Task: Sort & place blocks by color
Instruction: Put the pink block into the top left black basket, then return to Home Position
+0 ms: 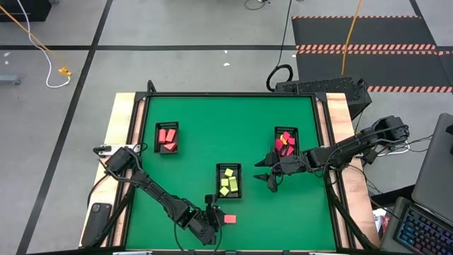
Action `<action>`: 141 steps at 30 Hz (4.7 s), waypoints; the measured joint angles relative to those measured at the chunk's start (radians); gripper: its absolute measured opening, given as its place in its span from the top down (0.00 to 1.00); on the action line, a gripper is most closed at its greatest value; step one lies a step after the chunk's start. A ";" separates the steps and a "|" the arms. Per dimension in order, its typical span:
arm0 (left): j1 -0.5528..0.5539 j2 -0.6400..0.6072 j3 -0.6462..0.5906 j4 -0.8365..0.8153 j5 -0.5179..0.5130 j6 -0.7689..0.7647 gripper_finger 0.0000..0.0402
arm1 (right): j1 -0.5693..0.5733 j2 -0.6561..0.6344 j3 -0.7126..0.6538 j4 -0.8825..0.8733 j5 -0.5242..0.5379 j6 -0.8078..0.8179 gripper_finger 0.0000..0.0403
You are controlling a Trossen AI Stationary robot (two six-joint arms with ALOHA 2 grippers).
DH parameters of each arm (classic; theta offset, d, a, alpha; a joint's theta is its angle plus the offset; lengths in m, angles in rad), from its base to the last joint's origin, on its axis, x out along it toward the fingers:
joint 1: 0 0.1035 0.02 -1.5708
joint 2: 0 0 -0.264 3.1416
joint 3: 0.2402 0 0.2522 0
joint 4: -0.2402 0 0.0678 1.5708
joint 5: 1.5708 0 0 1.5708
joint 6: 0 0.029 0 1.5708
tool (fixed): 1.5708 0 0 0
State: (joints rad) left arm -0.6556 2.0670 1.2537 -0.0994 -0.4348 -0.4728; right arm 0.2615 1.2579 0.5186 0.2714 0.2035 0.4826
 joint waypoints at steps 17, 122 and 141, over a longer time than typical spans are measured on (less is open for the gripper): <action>0.092 -0.428 0.047 -0.755 -0.179 -0.217 0.67 | 0.000 0.000 0.000 0.000 0.000 0.002 0.41; 0.733 -0.863 -0.886 0.817 0.524 0.462 0.76 | -0.209 -0.179 -0.088 0.141 0.076 -0.322 0.70; 0.712 -0.863 -0.886 0.809 0.515 0.511 0.99 | -0.210 -0.180 -0.088 0.162 0.026 -0.366 1.00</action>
State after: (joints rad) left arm 0.0563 1.2041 0.3679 0.7094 0.0804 0.0380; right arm 0.0513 1.0782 0.4309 0.4339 0.2294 0.1165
